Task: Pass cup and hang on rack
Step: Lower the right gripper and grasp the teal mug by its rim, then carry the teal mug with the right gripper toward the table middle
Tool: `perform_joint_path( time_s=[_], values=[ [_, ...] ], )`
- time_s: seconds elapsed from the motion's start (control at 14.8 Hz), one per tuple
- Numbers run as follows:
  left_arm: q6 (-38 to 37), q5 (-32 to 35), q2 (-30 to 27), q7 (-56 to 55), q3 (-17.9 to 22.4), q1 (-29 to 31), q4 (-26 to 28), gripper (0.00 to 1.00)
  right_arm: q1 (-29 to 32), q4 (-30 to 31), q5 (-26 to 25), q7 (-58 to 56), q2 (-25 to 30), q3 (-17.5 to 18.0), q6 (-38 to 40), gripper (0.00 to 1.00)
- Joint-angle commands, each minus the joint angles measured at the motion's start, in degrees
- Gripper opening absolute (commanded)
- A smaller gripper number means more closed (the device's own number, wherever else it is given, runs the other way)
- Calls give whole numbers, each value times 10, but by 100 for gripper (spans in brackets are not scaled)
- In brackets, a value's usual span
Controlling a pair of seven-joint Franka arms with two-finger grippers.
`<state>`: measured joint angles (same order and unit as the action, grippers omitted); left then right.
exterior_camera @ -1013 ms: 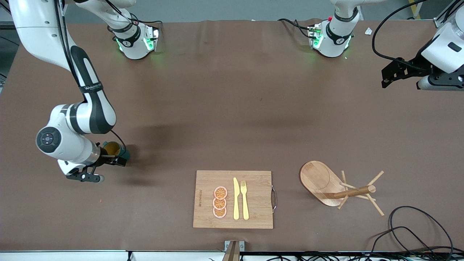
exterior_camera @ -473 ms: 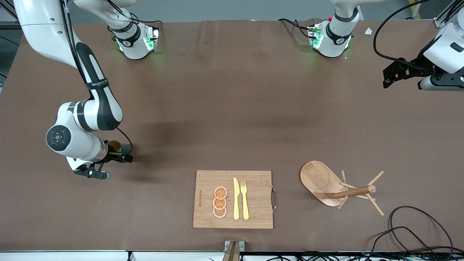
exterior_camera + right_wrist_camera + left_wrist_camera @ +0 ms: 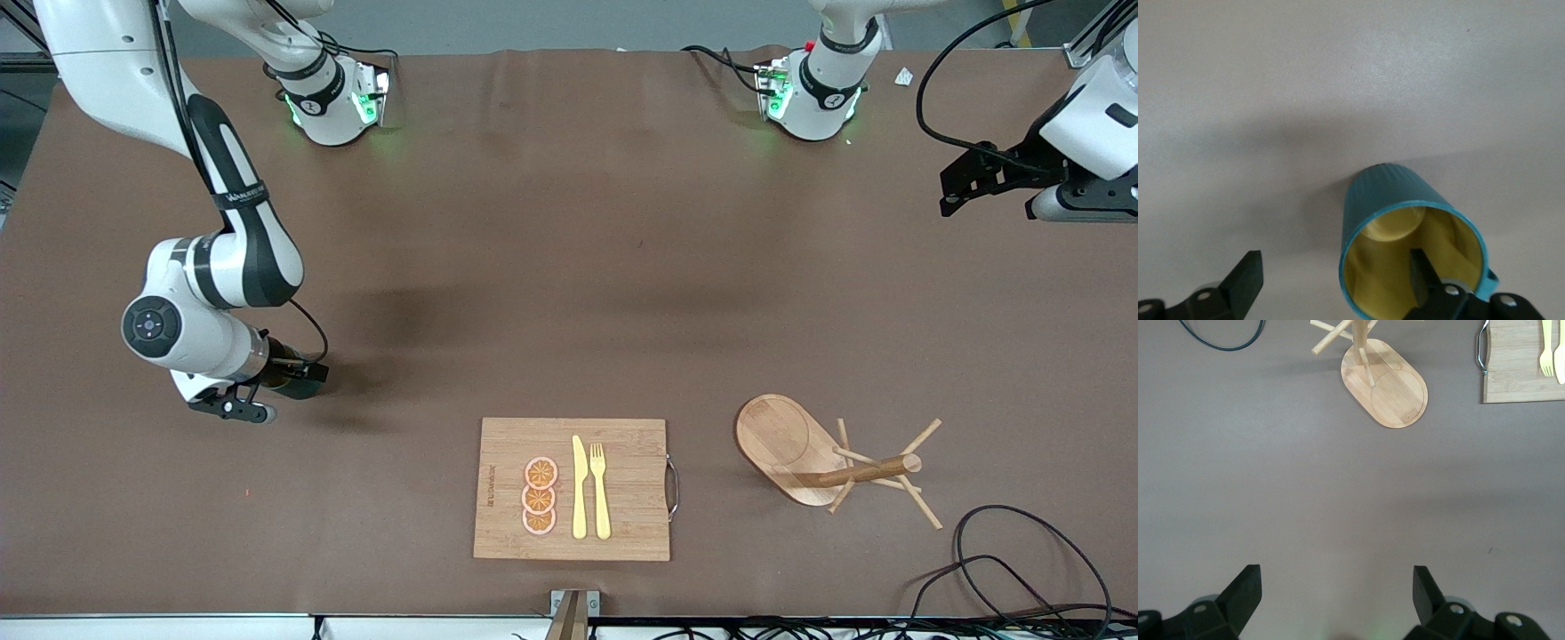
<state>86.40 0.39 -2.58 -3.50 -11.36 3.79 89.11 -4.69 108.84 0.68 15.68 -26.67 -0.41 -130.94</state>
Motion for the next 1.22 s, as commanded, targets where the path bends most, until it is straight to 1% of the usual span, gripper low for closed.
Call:
perform_joint_path(
  time_s=[0.0,0.07,0.14,0.2,0.27,0.54,0.68,0.74,0.88,1.01,1.15],
  values=[
    [-5,8,1,5,-2,4,-10,100,2,38,4,9,20,2,-30,41],
    [-5,8,1,6,-2,8,-10,100,5,37,4,8,20,2,-27,27],
    [-5,8,1,6,-2,10,-10,100,7,37,4,8,20,2,-24,17],
    [-5,8,1,6,-2,10,-10,100,7,37,4,8,20,1,-23,9],
    [-4,8,2,5,-2,10,-10,100,7,37,4,8,20,1,-23,4],
    [-4,8,2,6,-2,10,-11,100,8,32,4,8,20,1,-24,0],
    [-4,8,2,8,-2,11,-10,100,0,14,4,32,20,1,-22,0],
    [-6,8,0,8,-2,17,-8,100,-7,-7,4,62,20,6,-14,0],
    [-7,8,0,9,-2,20,-10,100,-33,-69,4,122,20,21,49,0],
    [-7,8,0,9,-2,20,-10,100,-86,-147,4,196,9,21,102,0],
    [-7,8,0,9,-2,21,-10,100,-138,-197,5,264,-3,21,128,0]
  ],
)
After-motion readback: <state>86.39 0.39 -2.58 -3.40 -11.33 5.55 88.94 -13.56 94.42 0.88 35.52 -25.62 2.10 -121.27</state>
